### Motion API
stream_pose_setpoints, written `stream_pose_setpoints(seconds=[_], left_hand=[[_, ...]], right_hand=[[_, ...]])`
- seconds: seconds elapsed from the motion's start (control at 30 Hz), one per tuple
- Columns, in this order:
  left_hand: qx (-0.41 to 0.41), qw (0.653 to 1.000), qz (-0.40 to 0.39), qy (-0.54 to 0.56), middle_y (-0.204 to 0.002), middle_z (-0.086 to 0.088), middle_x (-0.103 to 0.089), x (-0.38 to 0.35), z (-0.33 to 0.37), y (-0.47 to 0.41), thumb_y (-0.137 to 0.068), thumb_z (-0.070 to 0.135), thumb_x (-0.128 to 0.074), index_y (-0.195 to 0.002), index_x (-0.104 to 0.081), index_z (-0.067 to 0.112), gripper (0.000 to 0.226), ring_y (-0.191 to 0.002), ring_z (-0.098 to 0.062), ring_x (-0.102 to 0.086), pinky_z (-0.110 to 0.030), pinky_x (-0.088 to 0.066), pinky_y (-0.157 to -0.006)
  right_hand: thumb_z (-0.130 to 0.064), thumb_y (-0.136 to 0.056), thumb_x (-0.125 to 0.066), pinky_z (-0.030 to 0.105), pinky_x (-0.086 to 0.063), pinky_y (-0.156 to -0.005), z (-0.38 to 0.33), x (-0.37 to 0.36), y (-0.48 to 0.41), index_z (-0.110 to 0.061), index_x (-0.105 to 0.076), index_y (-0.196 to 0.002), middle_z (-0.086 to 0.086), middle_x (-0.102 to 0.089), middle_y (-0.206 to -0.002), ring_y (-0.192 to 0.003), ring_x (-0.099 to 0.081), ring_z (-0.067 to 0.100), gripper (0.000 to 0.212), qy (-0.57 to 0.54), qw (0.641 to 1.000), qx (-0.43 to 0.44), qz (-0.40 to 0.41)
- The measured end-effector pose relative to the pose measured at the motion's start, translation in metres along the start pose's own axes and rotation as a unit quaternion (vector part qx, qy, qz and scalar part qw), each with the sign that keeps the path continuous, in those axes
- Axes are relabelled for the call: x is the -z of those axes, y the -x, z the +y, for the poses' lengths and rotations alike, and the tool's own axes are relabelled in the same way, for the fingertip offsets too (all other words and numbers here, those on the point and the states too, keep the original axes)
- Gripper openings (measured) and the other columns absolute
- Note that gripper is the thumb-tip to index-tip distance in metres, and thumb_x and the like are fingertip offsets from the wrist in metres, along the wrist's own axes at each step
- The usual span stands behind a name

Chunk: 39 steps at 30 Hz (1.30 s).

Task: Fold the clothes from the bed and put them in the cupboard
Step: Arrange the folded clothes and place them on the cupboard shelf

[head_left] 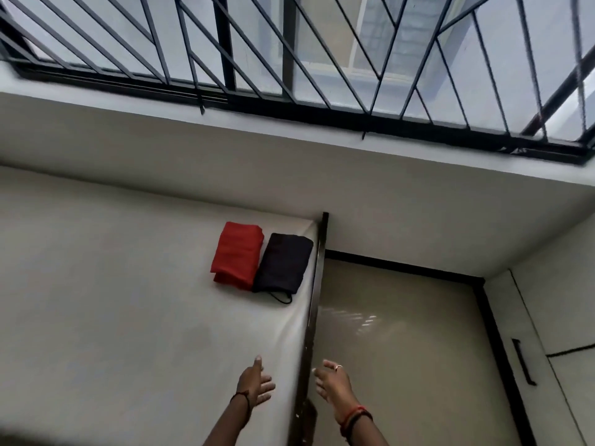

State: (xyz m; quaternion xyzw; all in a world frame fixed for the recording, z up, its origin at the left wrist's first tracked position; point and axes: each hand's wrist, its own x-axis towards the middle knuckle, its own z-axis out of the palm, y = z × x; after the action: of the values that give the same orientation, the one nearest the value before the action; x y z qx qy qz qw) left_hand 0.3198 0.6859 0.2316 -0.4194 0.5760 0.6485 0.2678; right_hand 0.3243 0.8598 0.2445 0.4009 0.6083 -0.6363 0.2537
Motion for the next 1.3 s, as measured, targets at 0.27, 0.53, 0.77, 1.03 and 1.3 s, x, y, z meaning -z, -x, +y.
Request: stream_pose_setpoints(seconds=[0.27, 0.53, 0.77, 1.03, 1.3], left_hand=[[0.041, 0.985, 0.03, 0.163, -0.107, -0.029, -0.059, -0.051, 0.08, -0.105, -0.102, 0.032, -0.033, -0.127, -0.043, -0.014, 0.053, -0.096, -0.039, -0.06, -0.033, -0.053, -0.065], [0.054, 0.96, 0.114, 0.25, -0.117, -0.027, -0.054, -0.08, 0.123, -0.233, -0.101, 0.025, -0.04, -0.124, -0.047, -0.014, 0.046, -0.119, -0.035, -0.052, -0.035, -0.041, -0.098], [0.084, 0.966, 0.069, 0.232, -0.114, -0.014, -0.053, -0.081, 0.109, -0.328, -0.09, 0.045, -0.056, -0.131, -0.043, 0.009, 0.055, -0.108, -0.025, -0.056, -0.034, -0.045, -0.092], [0.012, 0.927, 0.025, 0.374, -0.127, -0.008, -0.061, -0.083, 0.125, -0.374, -0.09, 0.027, -0.062, -0.131, -0.052, 0.011, 0.045, -0.101, -0.017, -0.063, -0.031, -0.054, -0.082], [-0.003, 0.913, 0.063, 0.404, -0.131, -0.015, -0.057, -0.082, 0.12, -0.397, -0.087, -0.004, -0.058, -0.13, -0.051, -0.002, 0.044, -0.105, -0.022, -0.061, -0.029, -0.054, -0.08]], right_hand=[[-0.007, -0.087, -0.064, 0.015, -0.032, -0.04, -0.078, -0.035, -0.14, -0.019, -0.049, -0.087, -0.005, -0.047, -0.071, -0.058, -0.038, 0.006, 0.019, 0.054, 0.995, -0.017, -0.078], [-0.063, -0.042, -0.085, 0.035, -0.043, -0.101, -0.127, -0.065, -0.287, -0.016, -0.045, -0.128, 0.004, -0.053, -0.132, -0.119, -0.053, 0.019, 0.106, 0.044, 0.994, -0.02, -0.094], [-0.046, -0.079, -0.072, 0.041, -0.033, -0.11, -0.15, -0.101, -0.37, -0.011, -0.021, -0.148, 0.003, -0.034, -0.149, -0.134, -0.038, 0.021, 0.093, 0.059, 0.996, -0.014, -0.067], [-0.046, -0.044, -0.091, 0.04, -0.057, -0.085, -0.128, -0.131, -0.4, -0.013, -0.055, -0.12, -0.001, -0.069, -0.113, -0.097, -0.067, 0.013, 0.09, -0.03, 0.998, -0.016, -0.057], [-0.014, -0.074, -0.08, 0.044, -0.052, -0.093, -0.122, -0.134, -0.405, -0.01, -0.054, -0.121, 0.004, -0.066, -0.116, -0.1, -0.064, 0.018, 0.053, -0.024, 0.997, -0.005, -0.07]])
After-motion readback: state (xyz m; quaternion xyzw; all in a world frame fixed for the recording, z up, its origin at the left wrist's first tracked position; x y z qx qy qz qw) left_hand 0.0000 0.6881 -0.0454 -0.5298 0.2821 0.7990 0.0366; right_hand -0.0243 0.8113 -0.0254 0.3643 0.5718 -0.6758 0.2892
